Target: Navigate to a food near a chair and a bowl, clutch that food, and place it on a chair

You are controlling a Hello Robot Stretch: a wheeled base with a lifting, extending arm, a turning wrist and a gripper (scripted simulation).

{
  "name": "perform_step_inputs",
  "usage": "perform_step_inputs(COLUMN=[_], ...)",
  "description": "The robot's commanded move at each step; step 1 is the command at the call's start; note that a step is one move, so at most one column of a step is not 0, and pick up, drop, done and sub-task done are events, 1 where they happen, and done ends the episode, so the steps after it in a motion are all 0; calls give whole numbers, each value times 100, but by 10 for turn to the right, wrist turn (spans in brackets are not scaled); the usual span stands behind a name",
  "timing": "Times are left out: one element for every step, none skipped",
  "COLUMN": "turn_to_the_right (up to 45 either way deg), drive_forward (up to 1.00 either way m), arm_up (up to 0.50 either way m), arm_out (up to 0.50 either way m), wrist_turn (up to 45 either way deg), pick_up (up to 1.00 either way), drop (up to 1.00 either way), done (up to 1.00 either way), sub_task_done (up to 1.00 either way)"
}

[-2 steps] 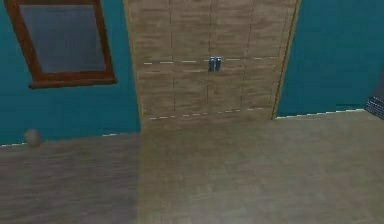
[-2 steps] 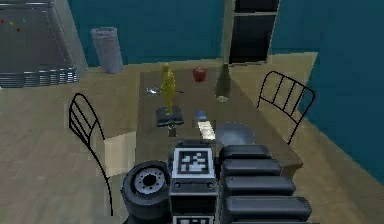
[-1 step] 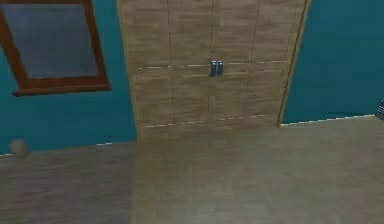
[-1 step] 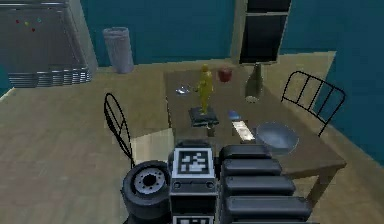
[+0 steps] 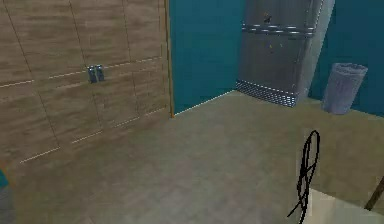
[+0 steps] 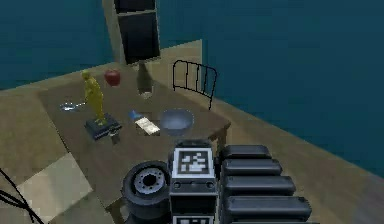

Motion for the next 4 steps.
perform_step_inputs(turn_to_the_right=[0,450,0,450], drive_forward=[95,0,80,0], arm_up=[0,0,0,0], arm_out=[0,0,0,0], wrist_turn=[0,0,0,0], pick_up=[0,0,0,0], drop=[0,0,0,0], done=[0,0,0,0], sub_task_done=[0,0,0,0])
